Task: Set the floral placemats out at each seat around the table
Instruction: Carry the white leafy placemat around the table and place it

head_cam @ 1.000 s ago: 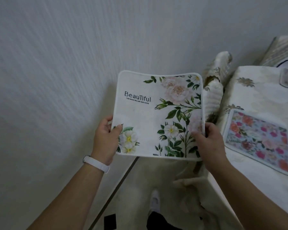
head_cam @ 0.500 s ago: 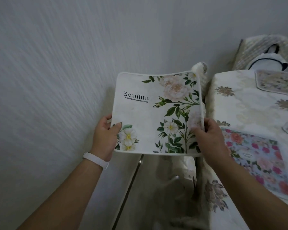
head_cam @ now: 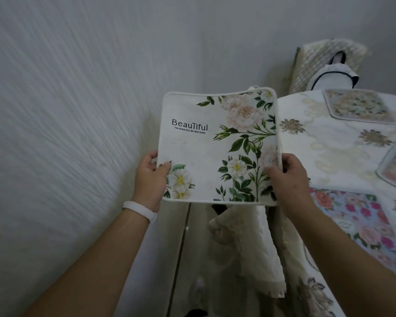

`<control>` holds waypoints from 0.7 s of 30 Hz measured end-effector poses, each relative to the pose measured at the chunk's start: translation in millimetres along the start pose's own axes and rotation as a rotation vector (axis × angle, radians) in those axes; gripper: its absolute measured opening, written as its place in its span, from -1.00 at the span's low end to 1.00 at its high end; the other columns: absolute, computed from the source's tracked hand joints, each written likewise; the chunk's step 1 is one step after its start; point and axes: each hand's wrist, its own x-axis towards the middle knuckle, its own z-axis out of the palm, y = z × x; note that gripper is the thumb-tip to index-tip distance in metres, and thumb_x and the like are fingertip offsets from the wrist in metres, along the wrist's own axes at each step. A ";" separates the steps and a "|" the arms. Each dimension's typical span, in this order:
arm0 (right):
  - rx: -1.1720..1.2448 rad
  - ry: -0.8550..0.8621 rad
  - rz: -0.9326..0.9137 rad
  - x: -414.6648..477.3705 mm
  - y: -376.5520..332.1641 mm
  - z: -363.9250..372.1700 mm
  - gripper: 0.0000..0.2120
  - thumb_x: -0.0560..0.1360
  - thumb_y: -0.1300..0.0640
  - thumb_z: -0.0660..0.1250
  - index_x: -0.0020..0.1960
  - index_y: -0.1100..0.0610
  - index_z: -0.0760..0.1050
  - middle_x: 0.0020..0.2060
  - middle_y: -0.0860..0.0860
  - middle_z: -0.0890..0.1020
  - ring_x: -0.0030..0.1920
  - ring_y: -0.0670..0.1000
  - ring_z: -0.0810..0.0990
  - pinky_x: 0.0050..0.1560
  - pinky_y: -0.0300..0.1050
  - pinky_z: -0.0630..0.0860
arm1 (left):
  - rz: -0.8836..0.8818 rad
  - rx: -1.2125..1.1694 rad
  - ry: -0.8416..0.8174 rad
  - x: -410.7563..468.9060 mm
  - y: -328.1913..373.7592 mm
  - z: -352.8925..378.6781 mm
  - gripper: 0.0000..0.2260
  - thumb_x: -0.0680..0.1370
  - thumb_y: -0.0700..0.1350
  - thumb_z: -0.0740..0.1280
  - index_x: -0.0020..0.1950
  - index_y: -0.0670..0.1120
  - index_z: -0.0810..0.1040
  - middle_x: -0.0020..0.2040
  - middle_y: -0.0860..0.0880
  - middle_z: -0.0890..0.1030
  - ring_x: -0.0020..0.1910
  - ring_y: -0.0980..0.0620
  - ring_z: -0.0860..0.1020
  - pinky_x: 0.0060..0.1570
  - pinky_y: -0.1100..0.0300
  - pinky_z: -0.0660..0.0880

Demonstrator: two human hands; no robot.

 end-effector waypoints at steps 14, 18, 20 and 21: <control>-0.148 0.236 0.045 90.1 -14.6 27.8 -0.89 0.51 0.13 0.33 0.01 0.04 0.44 -0.17 0.00 0.61 -0.17 0.08 0.64 -0.21 0.07 0.63 | -0.101 -0.011 -0.178 139.2 -33.8 93.7 -0.76 0.51 -0.35 0.32 0.00 0.00 0.51 -0.04 -0.12 0.67 -0.10 -0.10 0.66 -0.09 0.02 0.61; -0.139 0.253 0.025 118.9 -22.9 29.2 -0.90 0.52 0.11 0.33 0.00 0.04 0.44 -0.17 0.01 0.60 -0.19 0.05 0.63 -0.25 0.01 0.62 | -0.081 -0.028 -0.197 171.5 -37.7 118.8 -0.77 0.51 -0.36 0.32 0.07 -0.07 0.51 0.00 -0.16 0.66 -0.07 -0.12 0.65 -0.07 0.02 0.62; -0.153 0.258 0.019 140.4 -20.2 28.6 -0.90 0.52 0.12 0.33 0.00 0.06 0.43 -0.16 0.02 0.60 -0.19 0.06 0.62 -0.23 0.05 0.63 | -0.087 -0.037 -0.200 185.9 -43.6 132.6 -0.75 0.51 -0.35 0.32 0.01 0.00 0.51 0.02 -0.16 0.66 -0.05 -0.13 0.64 -0.04 -0.01 0.61; -0.151 0.258 0.028 151.8 -17.8 29.0 -0.90 0.52 0.12 0.34 0.00 0.06 0.44 -0.16 0.03 0.60 -0.18 0.06 0.63 -0.22 0.08 0.64 | -0.094 -0.040 -0.203 193.6 -47.3 138.9 -0.74 0.51 -0.35 0.32 0.00 0.02 0.50 0.03 -0.17 0.65 -0.04 -0.13 0.64 -0.04 -0.02 0.61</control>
